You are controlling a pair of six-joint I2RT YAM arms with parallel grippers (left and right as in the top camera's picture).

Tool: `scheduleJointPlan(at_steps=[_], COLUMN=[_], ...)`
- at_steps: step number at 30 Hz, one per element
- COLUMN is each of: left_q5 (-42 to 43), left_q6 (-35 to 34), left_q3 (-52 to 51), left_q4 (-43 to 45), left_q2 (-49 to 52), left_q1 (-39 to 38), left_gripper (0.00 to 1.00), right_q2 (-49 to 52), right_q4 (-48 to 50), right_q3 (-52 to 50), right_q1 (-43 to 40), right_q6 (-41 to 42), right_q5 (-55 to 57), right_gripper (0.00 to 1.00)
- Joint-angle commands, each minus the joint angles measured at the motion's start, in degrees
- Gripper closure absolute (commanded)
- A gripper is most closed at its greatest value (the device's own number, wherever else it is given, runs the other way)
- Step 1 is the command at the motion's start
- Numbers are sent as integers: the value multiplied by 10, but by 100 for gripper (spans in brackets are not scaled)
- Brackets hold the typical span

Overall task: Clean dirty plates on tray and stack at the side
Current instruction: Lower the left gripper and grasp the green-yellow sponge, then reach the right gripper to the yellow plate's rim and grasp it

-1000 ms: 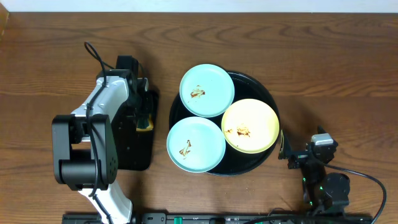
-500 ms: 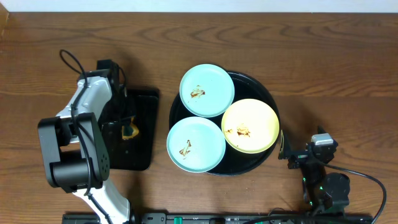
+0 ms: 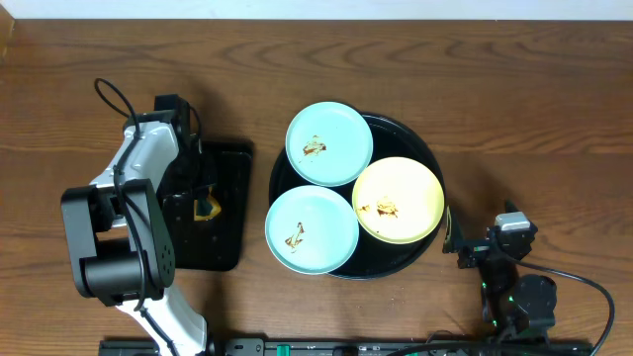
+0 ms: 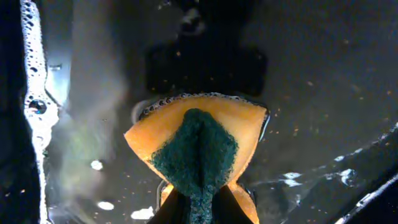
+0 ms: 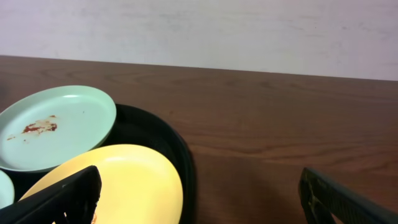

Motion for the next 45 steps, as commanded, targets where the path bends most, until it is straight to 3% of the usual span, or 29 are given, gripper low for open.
scheduleJointPlan(at_steps=[1, 33, 40, 45], left_q5=[12, 12, 12, 12], left_q6=[-3, -5, -5, -5], left_q3=[7, 7, 7, 7], left_q4=[-2, 11, 13, 13], left_q2=[12, 12, 12, 12], left_q1=[-2, -2, -2, -2], left_gripper=[92, 92, 92, 93], right_q2=[-3, -3, -3, 28], right_q4=[-2, 2, 57, -44], right_q3=[-1, -1, 24, 116], right_q1=[6, 6, 6, 6], right_q6=[-1, -1, -40, -37], right_q5=[-2, 0, -35, -43], right_gripper=[1, 1, 1, 1])
